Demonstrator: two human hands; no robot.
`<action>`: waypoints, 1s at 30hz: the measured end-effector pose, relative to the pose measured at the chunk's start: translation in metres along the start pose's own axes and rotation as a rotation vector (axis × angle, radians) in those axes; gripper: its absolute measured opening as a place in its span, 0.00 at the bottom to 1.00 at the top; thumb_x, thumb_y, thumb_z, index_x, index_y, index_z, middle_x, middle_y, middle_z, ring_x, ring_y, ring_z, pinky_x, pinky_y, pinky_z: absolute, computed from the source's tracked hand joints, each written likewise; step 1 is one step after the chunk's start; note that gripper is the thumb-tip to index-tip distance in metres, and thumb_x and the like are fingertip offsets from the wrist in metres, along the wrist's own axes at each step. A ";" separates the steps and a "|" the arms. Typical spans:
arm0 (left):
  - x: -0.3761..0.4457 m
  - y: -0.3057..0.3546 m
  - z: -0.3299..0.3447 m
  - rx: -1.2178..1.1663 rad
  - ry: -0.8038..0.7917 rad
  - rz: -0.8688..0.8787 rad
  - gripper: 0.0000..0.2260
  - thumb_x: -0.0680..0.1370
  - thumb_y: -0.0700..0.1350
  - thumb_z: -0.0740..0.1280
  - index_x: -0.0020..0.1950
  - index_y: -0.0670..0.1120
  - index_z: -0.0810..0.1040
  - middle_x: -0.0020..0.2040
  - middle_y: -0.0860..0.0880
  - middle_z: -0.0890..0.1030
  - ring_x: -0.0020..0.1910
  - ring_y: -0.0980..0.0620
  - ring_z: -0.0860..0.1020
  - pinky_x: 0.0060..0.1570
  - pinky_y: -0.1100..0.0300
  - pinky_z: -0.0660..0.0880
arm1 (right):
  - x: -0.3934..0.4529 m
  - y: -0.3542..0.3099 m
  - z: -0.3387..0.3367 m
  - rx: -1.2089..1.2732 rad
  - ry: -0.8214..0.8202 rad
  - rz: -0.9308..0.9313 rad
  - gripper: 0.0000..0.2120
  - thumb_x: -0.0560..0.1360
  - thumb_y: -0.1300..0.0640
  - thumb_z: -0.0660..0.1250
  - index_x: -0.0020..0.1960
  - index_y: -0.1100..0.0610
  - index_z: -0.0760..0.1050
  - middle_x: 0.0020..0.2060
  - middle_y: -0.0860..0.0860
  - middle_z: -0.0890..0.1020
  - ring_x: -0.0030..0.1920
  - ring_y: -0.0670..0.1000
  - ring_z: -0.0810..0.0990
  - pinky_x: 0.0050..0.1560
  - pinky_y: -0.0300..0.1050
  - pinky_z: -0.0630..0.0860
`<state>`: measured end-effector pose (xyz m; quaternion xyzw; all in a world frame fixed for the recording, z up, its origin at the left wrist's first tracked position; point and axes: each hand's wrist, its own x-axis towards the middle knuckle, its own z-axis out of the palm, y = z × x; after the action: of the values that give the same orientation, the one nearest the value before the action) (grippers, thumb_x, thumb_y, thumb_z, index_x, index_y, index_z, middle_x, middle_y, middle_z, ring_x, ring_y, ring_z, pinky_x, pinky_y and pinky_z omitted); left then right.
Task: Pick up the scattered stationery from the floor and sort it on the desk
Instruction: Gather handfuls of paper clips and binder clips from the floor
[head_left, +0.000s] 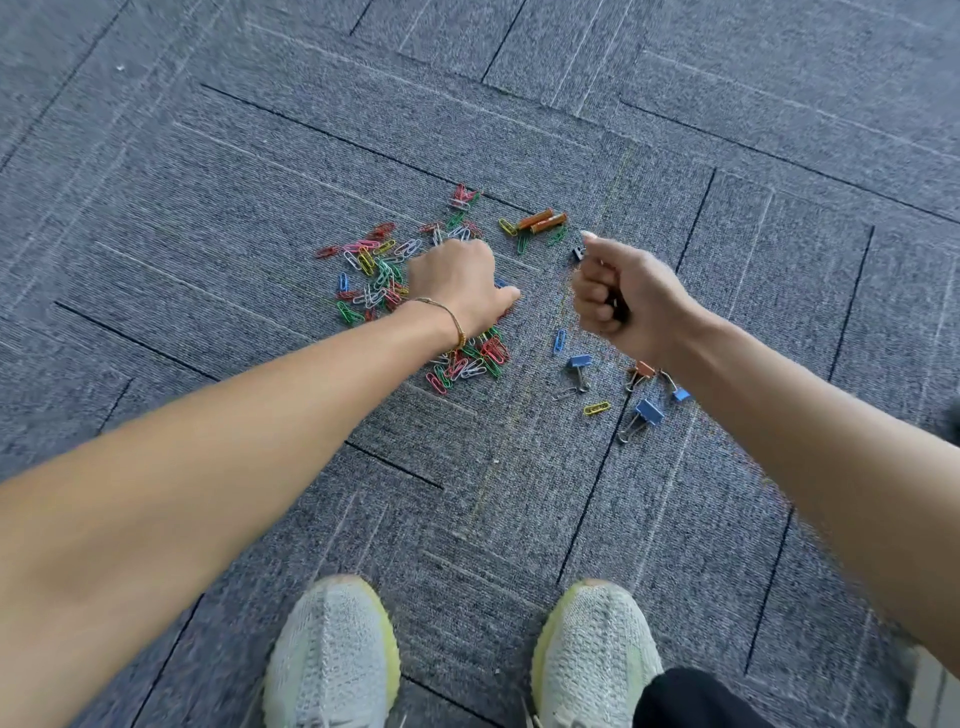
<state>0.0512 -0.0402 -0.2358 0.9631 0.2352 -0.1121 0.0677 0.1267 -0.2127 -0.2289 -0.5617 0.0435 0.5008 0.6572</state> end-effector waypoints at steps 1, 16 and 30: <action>-0.001 0.001 0.000 -0.017 0.002 0.008 0.18 0.76 0.62 0.65 0.39 0.47 0.77 0.38 0.48 0.79 0.39 0.45 0.76 0.41 0.56 0.71 | 0.001 -0.001 -0.002 -0.066 0.056 -0.017 0.22 0.83 0.49 0.59 0.31 0.52 0.63 0.24 0.47 0.64 0.22 0.46 0.60 0.22 0.37 0.54; -0.023 -0.002 -0.004 -1.841 -0.569 -0.117 0.14 0.78 0.43 0.51 0.36 0.45 0.71 0.30 0.49 0.65 0.26 0.53 0.62 0.26 0.60 0.53 | 0.037 -0.015 -0.022 -1.685 0.351 -0.382 0.11 0.81 0.48 0.64 0.60 0.50 0.68 0.36 0.52 0.80 0.35 0.55 0.78 0.39 0.50 0.78; -0.016 -0.041 -0.009 -1.860 -0.504 -0.308 0.13 0.83 0.48 0.60 0.40 0.46 0.73 0.35 0.51 0.74 0.28 0.57 0.69 0.23 0.66 0.60 | 0.049 -0.014 -0.020 -1.504 0.465 -0.464 0.10 0.83 0.48 0.59 0.55 0.52 0.75 0.36 0.51 0.79 0.35 0.55 0.77 0.37 0.46 0.71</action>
<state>0.0197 -0.0097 -0.2265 0.4318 0.3318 -0.0920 0.8336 0.1706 -0.1971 -0.2569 -0.9363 -0.2860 0.1180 0.1660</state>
